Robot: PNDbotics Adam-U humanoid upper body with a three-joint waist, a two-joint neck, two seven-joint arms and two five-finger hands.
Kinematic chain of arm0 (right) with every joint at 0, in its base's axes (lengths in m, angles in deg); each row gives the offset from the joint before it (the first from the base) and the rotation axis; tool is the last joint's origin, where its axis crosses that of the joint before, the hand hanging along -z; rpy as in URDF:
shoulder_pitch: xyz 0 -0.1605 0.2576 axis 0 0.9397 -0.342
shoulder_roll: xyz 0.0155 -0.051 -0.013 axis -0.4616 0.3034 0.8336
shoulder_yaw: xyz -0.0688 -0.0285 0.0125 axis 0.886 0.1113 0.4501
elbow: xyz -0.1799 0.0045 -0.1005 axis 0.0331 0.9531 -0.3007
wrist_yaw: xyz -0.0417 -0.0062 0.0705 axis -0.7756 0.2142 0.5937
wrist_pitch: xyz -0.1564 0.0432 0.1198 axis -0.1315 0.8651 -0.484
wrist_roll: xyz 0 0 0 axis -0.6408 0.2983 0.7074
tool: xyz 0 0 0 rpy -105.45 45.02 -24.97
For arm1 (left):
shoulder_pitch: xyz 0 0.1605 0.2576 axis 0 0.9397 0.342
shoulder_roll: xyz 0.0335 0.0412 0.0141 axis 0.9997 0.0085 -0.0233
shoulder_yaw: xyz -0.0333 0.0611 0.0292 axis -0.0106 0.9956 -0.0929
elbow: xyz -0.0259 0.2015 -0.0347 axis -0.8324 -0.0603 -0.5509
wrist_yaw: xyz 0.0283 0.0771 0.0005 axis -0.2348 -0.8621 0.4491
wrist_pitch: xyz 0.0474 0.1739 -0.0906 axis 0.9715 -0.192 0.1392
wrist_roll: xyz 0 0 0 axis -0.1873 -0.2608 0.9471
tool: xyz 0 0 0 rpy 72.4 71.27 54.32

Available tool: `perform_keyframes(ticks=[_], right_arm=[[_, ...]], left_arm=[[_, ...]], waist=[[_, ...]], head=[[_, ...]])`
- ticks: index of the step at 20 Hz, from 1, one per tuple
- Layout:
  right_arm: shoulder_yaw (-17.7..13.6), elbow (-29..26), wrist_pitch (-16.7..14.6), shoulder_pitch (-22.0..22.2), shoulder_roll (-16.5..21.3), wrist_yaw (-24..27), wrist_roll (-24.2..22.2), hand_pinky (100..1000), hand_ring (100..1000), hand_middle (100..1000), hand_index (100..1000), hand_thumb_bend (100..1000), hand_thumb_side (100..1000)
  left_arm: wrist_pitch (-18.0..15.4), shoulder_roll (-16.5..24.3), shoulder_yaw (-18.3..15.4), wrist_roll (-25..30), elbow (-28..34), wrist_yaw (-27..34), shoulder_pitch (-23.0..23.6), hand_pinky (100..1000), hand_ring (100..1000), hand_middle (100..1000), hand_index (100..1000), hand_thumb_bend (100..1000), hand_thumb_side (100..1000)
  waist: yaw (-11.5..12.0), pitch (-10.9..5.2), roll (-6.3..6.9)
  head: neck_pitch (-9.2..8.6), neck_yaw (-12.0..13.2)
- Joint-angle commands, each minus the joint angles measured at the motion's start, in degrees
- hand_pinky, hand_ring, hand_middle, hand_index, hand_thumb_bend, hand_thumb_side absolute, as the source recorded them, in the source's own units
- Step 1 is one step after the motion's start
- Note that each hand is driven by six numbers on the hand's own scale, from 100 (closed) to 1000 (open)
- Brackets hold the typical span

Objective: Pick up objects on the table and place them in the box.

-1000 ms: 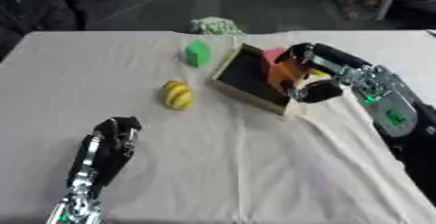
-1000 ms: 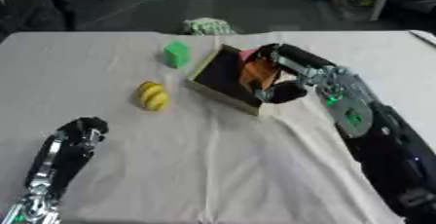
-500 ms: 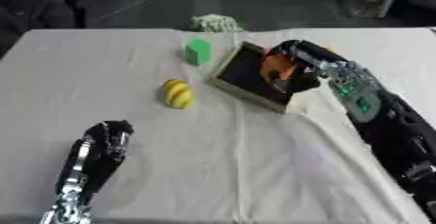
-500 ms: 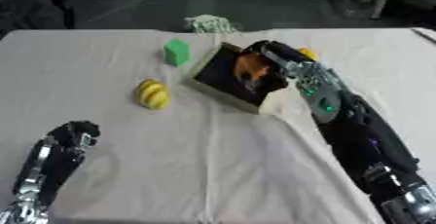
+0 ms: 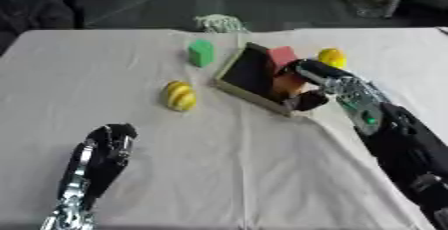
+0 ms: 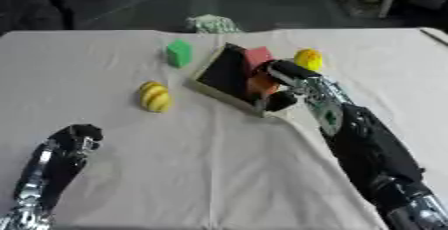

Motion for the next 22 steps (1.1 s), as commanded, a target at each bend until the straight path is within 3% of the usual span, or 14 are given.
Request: perform_keyframes(ticks=[1, 2, 5, 10, 14, 15, 16, 17, 19, 22], right_arm=[[0.1, -1.4, -1.1, -1.0, 1.3, -0.9, -2.7, 803, 847, 858, 922, 100, 696], [0.1, -1.8, -1.3, -1.0, 1.5, -1.1, -3.6, 826, 869, 878, 937, 100, 759], [0.0, -3.0, -1.8, -1.1, 2.1, -1.4, -6.3, 870, 908, 926, 965, 100, 827], [-0.5, -5.2, -2.0, -0.9, 3.0, -0.7, -9.6, 899, 933, 957, 982, 100, 787], [-1.6, -7.5, -1.5, -0.3, 3.5, 1.7, -8.3, 878, 916, 946, 979, 100, 617], [-1.8, -8.0, -1.2, -0.1, 3.7, 2.6, -7.5, 878, 916, 946, 979, 100, 617], [-1.9, -8.4, -1.0, -0.1, 3.9, 3.4, -6.8, 870, 912, 942, 982, 100, 442], [-2.4, -9.3, -0.7, -0.1, 4.2, 4.3, -6.0, 870, 912, 942, 982, 100, 442], [-3.7, -10.7, 0.5, -0.3, 5.0, 5.5, -4.3, 860, 906, 941, 986, 100, 225], [-7.3, -10.0, 3.2, -1.0, 6.2, 5.8, -1.3, 855, 904, 944, 989, 100, 198]], left_arm=[[-0.1, 0.3, 0.0, 0.0, 1.1, 0.2, -0.6, 713, 696, 625, 572, 122, 587], [-0.1, 0.3, 0.0, -0.1, 1.1, 0.2, -0.6, 713, 696, 625, 572, 122, 587], [-0.1, 0.4, 0.0, -0.1, 1.0, 0.1, -0.6, 713, 696, 625, 572, 122, 586], [-0.1, 0.4, -0.1, -0.2, 0.9, 0.1, -0.6, 714, 697, 626, 571, 122, 587], [-0.1, 0.5, -0.2, -0.3, 1.0, 0.0, -0.6, 714, 697, 626, 571, 123, 586], [-0.1, 0.5, -0.2, -0.4, 1.0, 0.0, -0.6, 714, 697, 626, 571, 123, 586], [-0.1, 0.5, -0.3, -0.4, 1.0, 0.0, -0.6, 714, 697, 626, 571, 124, 586], [-0.1, 0.5, -0.3, -0.4, 1.0, 0.0, -0.6, 714, 697, 626, 571, 124, 586], [-0.1, 0.5, -0.3, -0.4, 1.0, 0.0, -0.6, 714, 698, 626, 571, 124, 586], [-0.1, 0.6, -0.3, -0.4, 1.0, 0.0, -0.5, 714, 698, 626, 571, 124, 585]], waist=[[-0.1, -0.5, -0.05], [-0.1, -0.5, -0.07], [-0.2, -0.54, -0.14], [-0.2, -0.66, -0.3], [-0.2, -0.71, -0.31], [-0.2, -0.72, -0.32], [-0.2, -0.73, -0.34], [-0.3, -0.73, -0.38], [-0.3, -0.72, -0.45], [-0.3, -0.67, -0.43]], head=[[0.27, -0.2], [0.27, -0.2], [0.27, -0.3], [0.27, -0.2], [0.27, 0.0], [0.27, 0.0], [0.27, 0.0], [0.27, 0.0], [0.27, 0.0], [0.27, 0.1]])
